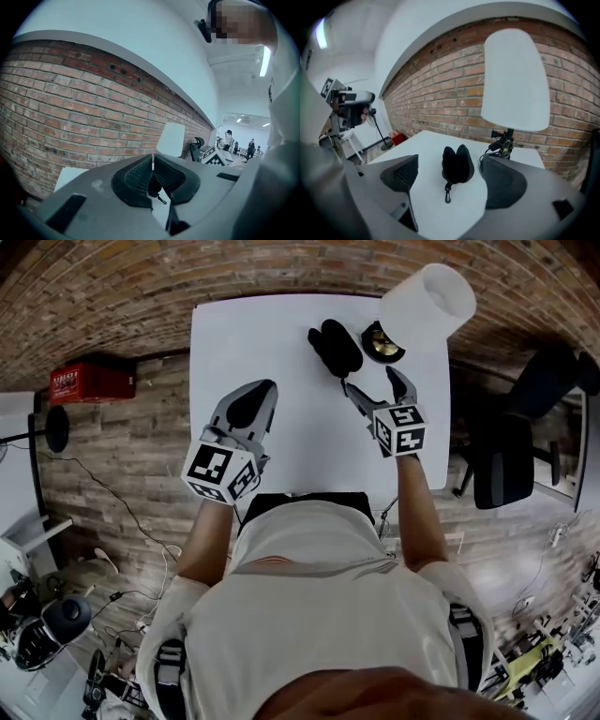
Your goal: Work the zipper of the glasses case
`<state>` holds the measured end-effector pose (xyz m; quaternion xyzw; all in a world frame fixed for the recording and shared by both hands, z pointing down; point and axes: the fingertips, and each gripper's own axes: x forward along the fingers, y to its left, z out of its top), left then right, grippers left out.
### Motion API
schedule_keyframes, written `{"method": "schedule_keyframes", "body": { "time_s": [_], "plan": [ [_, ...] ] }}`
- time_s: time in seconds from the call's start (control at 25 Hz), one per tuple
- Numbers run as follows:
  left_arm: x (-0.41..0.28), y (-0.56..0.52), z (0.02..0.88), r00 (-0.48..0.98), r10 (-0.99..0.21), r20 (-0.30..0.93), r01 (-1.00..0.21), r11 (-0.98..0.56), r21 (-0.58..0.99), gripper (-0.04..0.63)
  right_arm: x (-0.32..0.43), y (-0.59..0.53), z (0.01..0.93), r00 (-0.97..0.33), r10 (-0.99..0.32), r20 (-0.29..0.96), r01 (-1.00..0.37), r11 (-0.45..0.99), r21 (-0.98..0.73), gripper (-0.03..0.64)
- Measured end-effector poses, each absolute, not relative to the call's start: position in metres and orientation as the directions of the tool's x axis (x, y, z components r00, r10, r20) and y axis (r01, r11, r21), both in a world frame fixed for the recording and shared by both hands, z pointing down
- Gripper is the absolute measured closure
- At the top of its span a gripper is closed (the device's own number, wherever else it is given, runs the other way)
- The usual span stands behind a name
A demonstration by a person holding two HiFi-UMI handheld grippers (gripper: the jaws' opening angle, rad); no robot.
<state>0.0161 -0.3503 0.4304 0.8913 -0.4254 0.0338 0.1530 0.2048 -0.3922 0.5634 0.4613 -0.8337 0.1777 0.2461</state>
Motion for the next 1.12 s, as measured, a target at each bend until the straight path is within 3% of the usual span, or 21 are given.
{"method": "schedule_keyframes", "body": {
  "time_s": [0.16, 0.4, 0.88, 0.96, 1.12],
  "plan": [
    [0.008, -0.348, 0.446, 0.614, -0.757, 0.225, -0.786, -0.558, 0.265, 0.569, 0.189, -0.414, 0.624, -0.417, -0.623, 0.661, -0.844, 0.536, -0.027, 0.077],
    [-0.002, -0.345, 0.471, 0.580, -0.764, 0.282, -0.812, -0.512, 0.282, 0.569, 0.183, -0.448, 0.687, -0.334, -0.595, 0.731, -0.839, 0.541, 0.058, 0.016],
    [-0.020, -0.345, 0.490, 0.551, -0.769, 0.325, -0.832, -0.475, 0.287, 0.569, 0.179, -0.463, 0.731, -0.289, -0.553, 0.781, -0.843, 0.534, 0.067, 0.005],
    [-0.019, -0.346, 0.490, 0.555, -0.767, 0.323, -0.829, -0.478, 0.289, 0.569, 0.180, -0.462, 0.728, -0.284, -0.567, 0.774, -0.846, 0.528, 0.077, 0.027],
    [-0.020, -0.345, 0.490, 0.559, -0.764, 0.323, -0.827, -0.481, 0.292, 0.569, 0.180, -0.462, 0.711, -0.287, -0.609, 0.740, -0.848, 0.521, 0.099, 0.166]
  ]
}}
